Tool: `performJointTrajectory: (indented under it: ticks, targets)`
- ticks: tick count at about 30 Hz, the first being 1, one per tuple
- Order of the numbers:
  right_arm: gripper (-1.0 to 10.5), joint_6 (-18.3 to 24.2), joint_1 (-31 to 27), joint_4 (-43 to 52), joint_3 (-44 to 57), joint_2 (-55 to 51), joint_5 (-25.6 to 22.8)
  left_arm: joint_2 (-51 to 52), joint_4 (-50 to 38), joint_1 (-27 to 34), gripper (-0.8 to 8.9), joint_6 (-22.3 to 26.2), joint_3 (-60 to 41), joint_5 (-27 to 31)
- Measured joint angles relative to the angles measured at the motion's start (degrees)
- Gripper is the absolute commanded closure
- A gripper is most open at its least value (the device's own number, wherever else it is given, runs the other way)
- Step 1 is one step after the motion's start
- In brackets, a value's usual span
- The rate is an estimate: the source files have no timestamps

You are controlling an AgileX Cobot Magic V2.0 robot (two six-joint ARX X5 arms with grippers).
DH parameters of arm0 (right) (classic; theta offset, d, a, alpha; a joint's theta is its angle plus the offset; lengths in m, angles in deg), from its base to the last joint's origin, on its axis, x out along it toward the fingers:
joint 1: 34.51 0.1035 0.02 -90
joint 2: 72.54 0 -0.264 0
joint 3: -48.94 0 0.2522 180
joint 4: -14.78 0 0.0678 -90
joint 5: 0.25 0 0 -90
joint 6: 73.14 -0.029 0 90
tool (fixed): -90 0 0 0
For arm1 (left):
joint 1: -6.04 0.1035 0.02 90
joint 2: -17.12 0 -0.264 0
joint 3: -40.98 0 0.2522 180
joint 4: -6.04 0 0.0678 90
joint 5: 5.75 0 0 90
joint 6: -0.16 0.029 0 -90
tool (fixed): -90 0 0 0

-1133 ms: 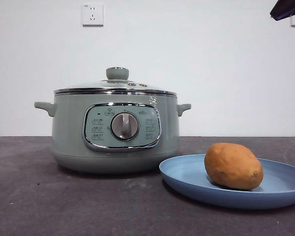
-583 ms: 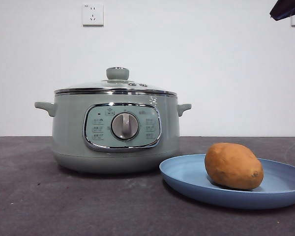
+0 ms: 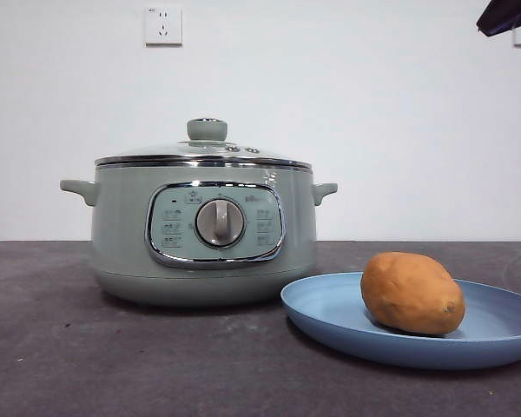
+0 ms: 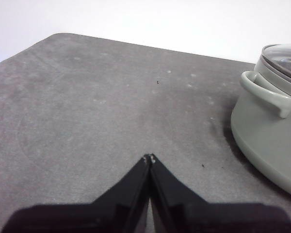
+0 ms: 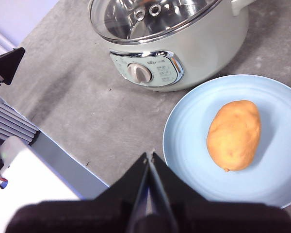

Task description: Take the potato out from the steamer,put the potato on the plate,close the lid

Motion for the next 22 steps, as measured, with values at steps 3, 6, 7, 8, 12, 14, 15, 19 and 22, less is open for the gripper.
performJointTrajectory:
  ticks: [3, 6, 7, 8, 12, 14, 15, 19, 22]
  targets:
    - [9.5, 0.0, 0.0, 0.0, 0.0, 0.0, 0.0, 0.0, 0.0, 0.0, 8.17, 0.0, 0.0, 0.0]
    - [9.5, 0.0, 0.0, 0.0, 0.0, 0.0, 0.0, 0.0, 0.0, 0.0, 8.17, 0.0, 0.0, 0.0]
    - [9.5, 0.0, 0.0, 0.0, 0.0, 0.0, 0.0, 0.0, 0.0, 0.0, 8.17, 0.0, 0.0, 0.0]
    - [9.5, 0.0, 0.0, 0.0, 0.0, 0.0, 0.0, 0.0, 0.0, 0.0, 8.17, 0.0, 0.0, 0.0]
    - [9.5, 0.0, 0.0, 0.0, 0.0, 0.0, 0.0, 0.0, 0.0, 0.0, 8.17, 0.0, 0.0, 0.0]
    - [9.5, 0.0, 0.0, 0.0, 0.0, 0.0, 0.0, 0.0, 0.0, 0.0, 8.17, 0.0, 0.0, 0.0]
    - [9.5, 0.1, 0.0, 0.0, 0.0, 0.0, -0.1, 0.0, 0.0, 0.0, 8.17, 0.0, 0.0, 0.0]
    - [9.5, 1.2, -2.3, 0.3, 0.0, -1.8, -4.8, 0.0, 0.0, 0.0, 8.17, 0.0, 0.0, 0.0]
    - [9.5, 2.4, -7.6, 3.9, 0.1, -5.0, -5.7, 0.0, 0.0, 0.0, 8.17, 0.0, 0.0, 0.0]
